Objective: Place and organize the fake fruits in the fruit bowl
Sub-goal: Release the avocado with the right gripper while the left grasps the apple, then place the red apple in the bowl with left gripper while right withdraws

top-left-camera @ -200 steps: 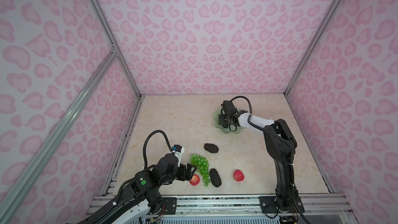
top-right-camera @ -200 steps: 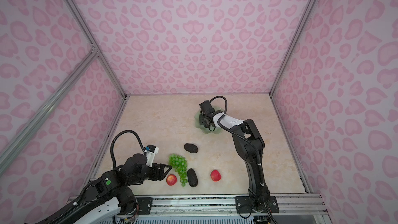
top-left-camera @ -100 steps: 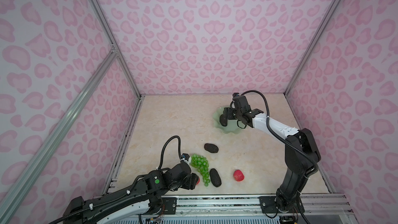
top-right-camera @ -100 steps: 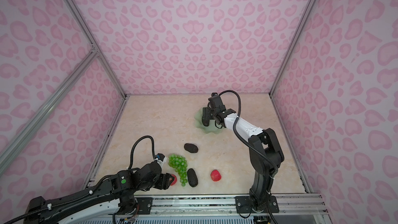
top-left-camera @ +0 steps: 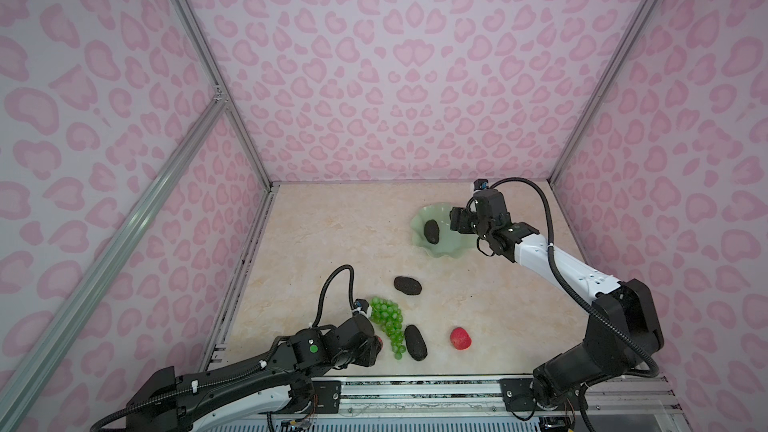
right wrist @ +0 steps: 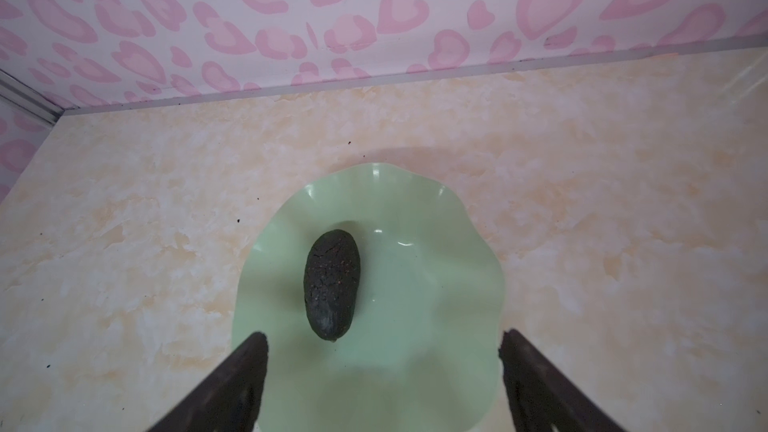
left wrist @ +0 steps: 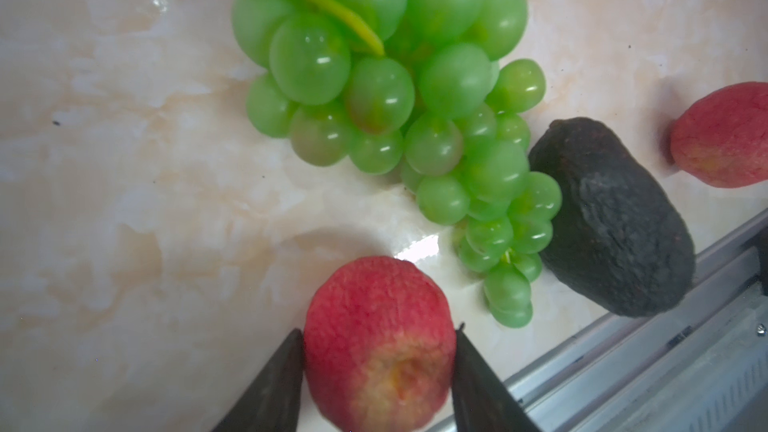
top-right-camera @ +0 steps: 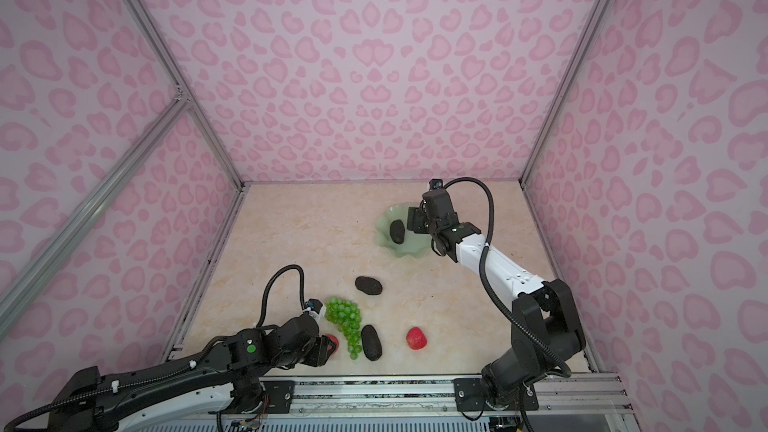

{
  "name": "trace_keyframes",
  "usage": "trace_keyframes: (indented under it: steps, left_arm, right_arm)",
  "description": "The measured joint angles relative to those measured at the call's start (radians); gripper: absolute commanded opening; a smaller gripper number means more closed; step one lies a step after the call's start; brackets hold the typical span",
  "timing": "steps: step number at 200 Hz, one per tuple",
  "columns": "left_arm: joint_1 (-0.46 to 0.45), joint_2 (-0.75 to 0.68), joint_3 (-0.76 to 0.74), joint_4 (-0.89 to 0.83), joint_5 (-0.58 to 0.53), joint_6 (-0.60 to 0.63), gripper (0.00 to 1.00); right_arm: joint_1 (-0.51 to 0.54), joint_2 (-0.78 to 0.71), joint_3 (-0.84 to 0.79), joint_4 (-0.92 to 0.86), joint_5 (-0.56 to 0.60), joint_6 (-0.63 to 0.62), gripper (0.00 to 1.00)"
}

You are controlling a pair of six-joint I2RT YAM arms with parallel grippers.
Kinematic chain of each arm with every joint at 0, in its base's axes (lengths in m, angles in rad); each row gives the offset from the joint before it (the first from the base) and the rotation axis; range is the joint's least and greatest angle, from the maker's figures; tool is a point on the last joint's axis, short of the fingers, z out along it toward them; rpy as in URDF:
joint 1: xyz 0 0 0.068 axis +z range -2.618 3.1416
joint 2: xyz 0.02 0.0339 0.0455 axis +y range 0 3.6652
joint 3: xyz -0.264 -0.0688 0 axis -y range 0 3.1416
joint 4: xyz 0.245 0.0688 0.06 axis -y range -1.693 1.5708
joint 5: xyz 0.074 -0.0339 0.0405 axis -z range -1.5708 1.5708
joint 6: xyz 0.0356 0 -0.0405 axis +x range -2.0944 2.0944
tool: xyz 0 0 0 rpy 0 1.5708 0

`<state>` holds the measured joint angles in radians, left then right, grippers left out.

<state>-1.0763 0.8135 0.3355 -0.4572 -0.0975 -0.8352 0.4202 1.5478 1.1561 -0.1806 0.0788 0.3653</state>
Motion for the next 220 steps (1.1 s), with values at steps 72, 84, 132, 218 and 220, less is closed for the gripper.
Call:
trace_keyframes:
  steps: [72, 84, 132, 218, 220]
  left_arm:
    - [0.000, -0.068, 0.171, -0.080, -0.044, 0.060, 0.44]
    - [0.000, -0.052, 0.239, -0.098, -0.063, 0.095, 0.46]
    - [0.120, 0.241, 0.517, -0.044, -0.095, 0.316, 0.46]
    - [0.343, 0.924, 1.048, 0.152, 0.028, 0.596, 0.45]
    - [0.344, 0.933, 1.055, 0.154, 0.031, 0.598, 0.45]
  right_arm:
    - [-0.006, -0.038, -0.060, 0.002, -0.001, 0.010, 0.87]
    - [-0.006, -0.061, -0.084, -0.001, -0.001, 0.018, 0.87]
    - [-0.006, -0.183, -0.206, -0.011, 0.002, 0.035, 0.87]
    - [-0.005, -0.455, -0.415, -0.060, -0.005, 0.035, 0.89]
    - [-0.005, -0.463, -0.420, -0.061, -0.005, 0.034, 0.89]
